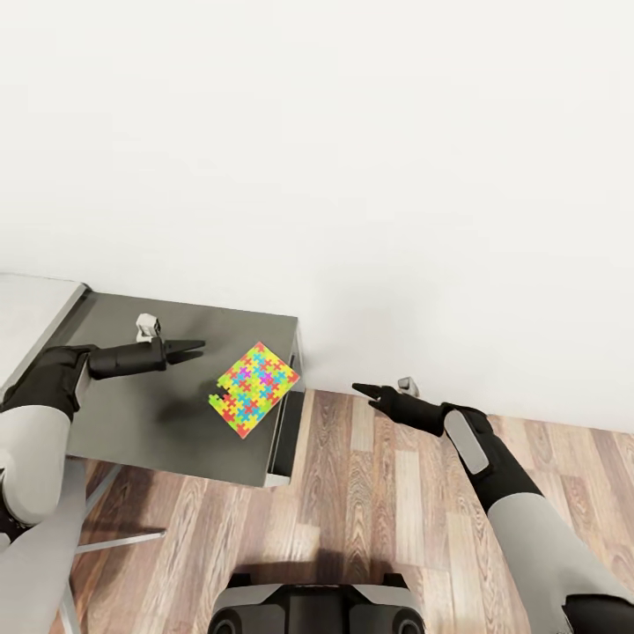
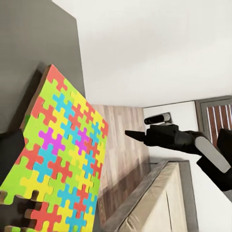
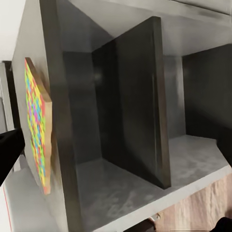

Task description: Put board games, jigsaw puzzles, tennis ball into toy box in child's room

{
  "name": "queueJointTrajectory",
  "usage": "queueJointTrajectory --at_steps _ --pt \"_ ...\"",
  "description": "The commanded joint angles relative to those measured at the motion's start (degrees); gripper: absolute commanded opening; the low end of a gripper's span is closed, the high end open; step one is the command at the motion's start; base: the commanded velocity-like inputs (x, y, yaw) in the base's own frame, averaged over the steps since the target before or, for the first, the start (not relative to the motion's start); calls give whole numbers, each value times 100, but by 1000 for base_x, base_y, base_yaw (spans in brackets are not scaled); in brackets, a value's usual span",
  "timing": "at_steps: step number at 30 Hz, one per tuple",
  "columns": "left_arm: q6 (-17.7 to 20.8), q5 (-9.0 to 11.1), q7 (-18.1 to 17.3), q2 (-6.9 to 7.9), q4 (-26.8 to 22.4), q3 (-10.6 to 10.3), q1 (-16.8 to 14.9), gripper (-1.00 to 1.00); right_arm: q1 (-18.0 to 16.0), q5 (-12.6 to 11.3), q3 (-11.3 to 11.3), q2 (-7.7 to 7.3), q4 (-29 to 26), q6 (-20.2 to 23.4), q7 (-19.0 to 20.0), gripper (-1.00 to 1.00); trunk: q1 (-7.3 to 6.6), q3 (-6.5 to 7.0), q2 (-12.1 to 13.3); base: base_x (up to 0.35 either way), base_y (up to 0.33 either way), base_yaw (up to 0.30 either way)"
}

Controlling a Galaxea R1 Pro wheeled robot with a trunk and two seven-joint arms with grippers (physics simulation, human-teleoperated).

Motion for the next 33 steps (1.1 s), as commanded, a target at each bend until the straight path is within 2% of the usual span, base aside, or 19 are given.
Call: queueJointTrajectory --at_steps 1,5,9,12,16,20,26,30,33 --pt "60 -59 -44 -9 -2 23 -6 100 -10 -24 7 -5 22 22 -3 100 3 -7 -9 0 27 0" --pt "60 -57 -44 -115 -5 -65 -6 100 -101 -21 3 0 187 6 -3 100 3 -7 -9 0 14 0" --pt "60 -59 -44 -289 -32 -194 -6 100 -310 -6 2 23 578 -50 -5 100 3 -7 -9 0 6 0" --pt "63 -56 -44 -338 -46 -233 -6 100 -430 74 8 51 819 -187 0 100 3 -7 -9 0 73 0" --pt "68 -56 -44 -354 -54 -255 -6 100 -496 284 118 69 954 -295 9 100 3 -7 -9 0 122 0" --pt "85 -54 -44 -346 -56 -258 -6 100 -512 369 307 75 981 -338 63 100 3 -7 -9 0 42 0" --pt "120 -54 -44 -349 -56 -258 -6 100 -518 404 537 117 976 -366 266 100 3 -7 -9 0 11 0" --pt "128 -53 -44 -343 -71 -258 -6 100 -519 420 647 183 967 -377 538 100 3 -7 -9 0 2 0" --pt "131 -53 -44 -335 -121 -261 -6 100 -516 425 837 249 935 -379 714 100 3 -7 -9 0 0 0"
